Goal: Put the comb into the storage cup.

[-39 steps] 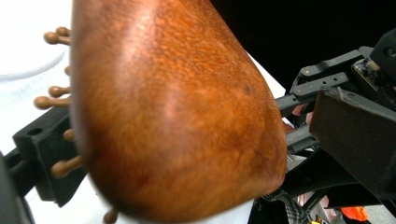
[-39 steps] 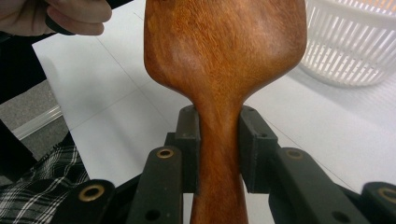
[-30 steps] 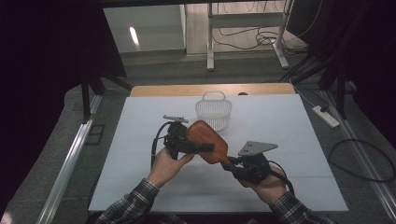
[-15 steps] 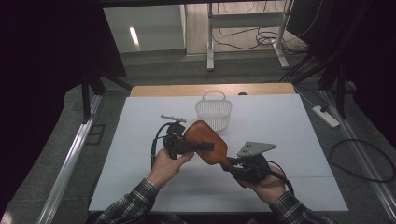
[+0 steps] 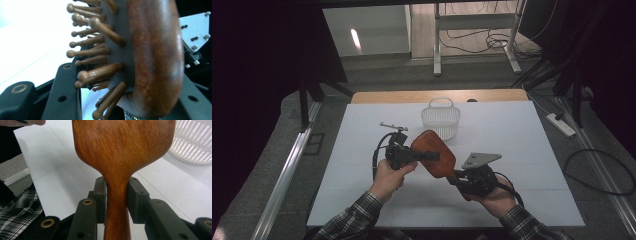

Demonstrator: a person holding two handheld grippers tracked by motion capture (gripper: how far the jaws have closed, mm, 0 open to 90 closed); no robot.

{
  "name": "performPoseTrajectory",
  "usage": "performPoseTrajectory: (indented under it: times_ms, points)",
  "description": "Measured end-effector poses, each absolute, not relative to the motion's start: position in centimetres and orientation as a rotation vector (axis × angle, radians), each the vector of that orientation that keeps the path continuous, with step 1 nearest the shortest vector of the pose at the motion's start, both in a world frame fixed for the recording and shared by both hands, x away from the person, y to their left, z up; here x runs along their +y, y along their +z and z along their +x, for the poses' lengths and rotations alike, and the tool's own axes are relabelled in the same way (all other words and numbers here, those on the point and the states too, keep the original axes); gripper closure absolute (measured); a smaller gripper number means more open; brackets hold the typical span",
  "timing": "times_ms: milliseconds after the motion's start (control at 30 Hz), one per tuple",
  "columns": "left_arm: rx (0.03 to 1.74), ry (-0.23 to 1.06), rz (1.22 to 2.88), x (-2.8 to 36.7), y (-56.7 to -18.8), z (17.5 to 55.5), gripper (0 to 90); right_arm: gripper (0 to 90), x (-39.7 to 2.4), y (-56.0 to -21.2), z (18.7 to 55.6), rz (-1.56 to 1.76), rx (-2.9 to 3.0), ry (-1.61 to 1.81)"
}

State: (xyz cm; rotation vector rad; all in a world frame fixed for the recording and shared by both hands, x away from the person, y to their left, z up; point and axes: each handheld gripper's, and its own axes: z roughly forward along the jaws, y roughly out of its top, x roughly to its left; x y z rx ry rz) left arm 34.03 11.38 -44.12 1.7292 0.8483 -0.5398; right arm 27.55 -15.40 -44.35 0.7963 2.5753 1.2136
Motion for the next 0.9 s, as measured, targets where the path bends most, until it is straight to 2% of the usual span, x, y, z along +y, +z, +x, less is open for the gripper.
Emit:
performPoseTrajectory:
  times_ms: [133, 400, 733, 900]
  points:
    - [0.845, -0.503, 1.729, 11.5, -43.7, 33.8, 56.5, 58.0, -15.5, -44.2, 27.6, 0.792, 2.572, 1.22]
    - [0.854, -0.458, 1.722, 12.1, -43.2, 33.8, 56.1, 40.7, -15.4, -44.4, 27.8, 0.81, 2.589, 1.177]
    - [0.861, -0.388, 1.762, 12.2, -42.7, 33.7, 55.7, 26.0, -15.8, -44.4, 28.2, 0.828, 2.639, 1.177]
    - [0.856, -0.346, 1.79, 12.2, -42.3, 33.6, 55.6, 22.3, -15.9, -44.5, 28.3, 0.858, 2.691, 1.144]
